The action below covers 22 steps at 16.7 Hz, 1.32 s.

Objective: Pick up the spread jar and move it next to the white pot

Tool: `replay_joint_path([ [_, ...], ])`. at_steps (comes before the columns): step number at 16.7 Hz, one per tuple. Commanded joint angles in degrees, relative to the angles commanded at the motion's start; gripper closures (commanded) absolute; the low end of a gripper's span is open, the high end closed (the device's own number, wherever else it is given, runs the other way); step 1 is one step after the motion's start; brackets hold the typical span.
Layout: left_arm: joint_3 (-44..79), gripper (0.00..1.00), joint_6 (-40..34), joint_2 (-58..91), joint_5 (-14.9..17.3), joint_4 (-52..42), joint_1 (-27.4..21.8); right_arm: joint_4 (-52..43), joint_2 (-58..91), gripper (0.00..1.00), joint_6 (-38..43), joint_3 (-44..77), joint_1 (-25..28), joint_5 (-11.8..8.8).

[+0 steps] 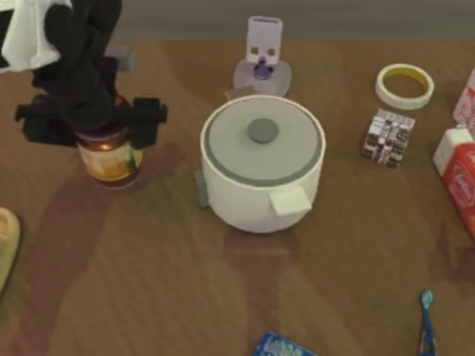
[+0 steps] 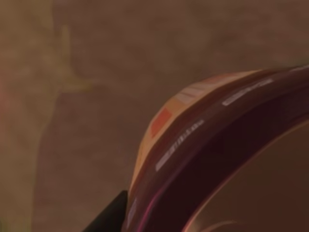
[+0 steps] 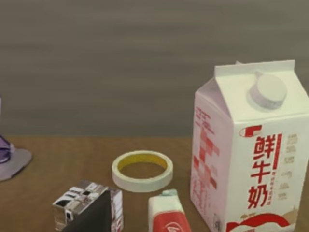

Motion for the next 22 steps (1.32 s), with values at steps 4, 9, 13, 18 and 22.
replay_joint_path([
  [4, -3.73, 1.0, -6.06, -1.68, -2.05, 2.65, -2.25, 0.0, 0.0, 0.0, 0.0, 0.0, 0.0, 0.0],
  [9, -3.73, 1.0, -5.92, -1.29, -1.96, 2.76, -2.0, 0.0, 0.0, 0.0, 0.0, 0.0, 0.0, 0.0],
  [13, -5.6, 1.0, -5.78, 1.77, -1.93, 8.01, -1.72, 0.0, 0.0, 0.0, 0.0, 0.0, 0.0, 0.0],
  [18, -7.18, 1.0, -5.48, 4.3, -1.85, 12.13, -1.69, 0.0, 0.0, 0.0, 0.0, 0.0, 0.0, 0.0],
  [22, -7.18, 0.85, -5.48, 4.3, -1.85, 12.13, -1.69, 0.0, 0.0, 0.0, 0.0, 0.0, 0.0, 0.0],
])
